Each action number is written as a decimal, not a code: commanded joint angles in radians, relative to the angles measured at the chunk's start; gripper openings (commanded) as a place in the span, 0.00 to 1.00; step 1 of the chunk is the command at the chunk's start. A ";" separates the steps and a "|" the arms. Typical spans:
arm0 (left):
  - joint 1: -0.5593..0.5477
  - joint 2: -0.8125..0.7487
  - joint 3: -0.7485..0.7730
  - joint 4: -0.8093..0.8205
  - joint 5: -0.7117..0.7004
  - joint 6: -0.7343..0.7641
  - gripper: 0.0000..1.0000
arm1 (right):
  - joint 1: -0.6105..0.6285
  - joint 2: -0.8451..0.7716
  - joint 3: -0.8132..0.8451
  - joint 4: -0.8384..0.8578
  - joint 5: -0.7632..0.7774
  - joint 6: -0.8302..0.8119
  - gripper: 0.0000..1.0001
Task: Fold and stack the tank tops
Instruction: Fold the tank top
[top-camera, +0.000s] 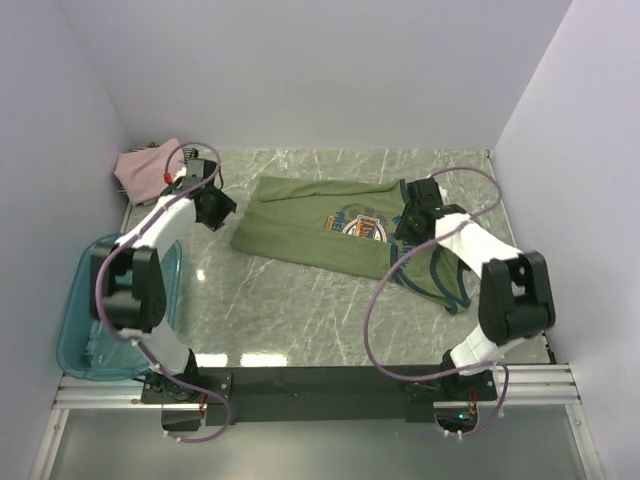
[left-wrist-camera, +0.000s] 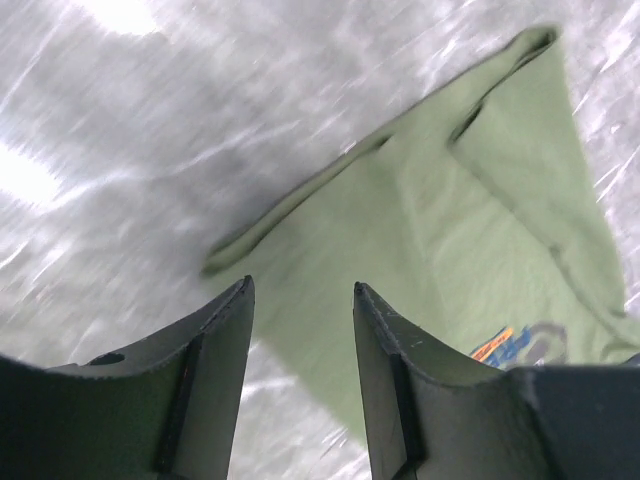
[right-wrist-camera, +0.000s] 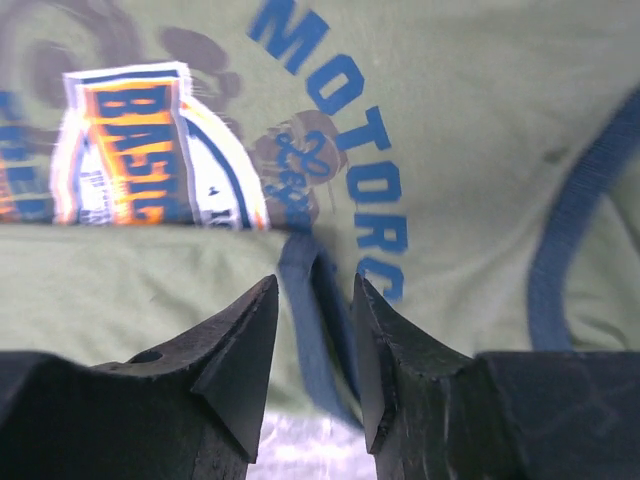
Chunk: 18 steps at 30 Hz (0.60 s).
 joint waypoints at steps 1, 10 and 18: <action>-0.005 -0.086 -0.116 -0.014 -0.015 -0.037 0.50 | -0.005 -0.183 -0.032 -0.040 0.053 0.007 0.43; -0.019 -0.088 -0.282 0.145 0.077 -0.055 0.52 | 0.050 -0.440 -0.302 -0.104 0.059 0.069 0.40; -0.020 -0.035 -0.268 0.219 0.090 -0.124 0.50 | 0.050 -0.573 -0.432 -0.100 0.063 0.167 0.40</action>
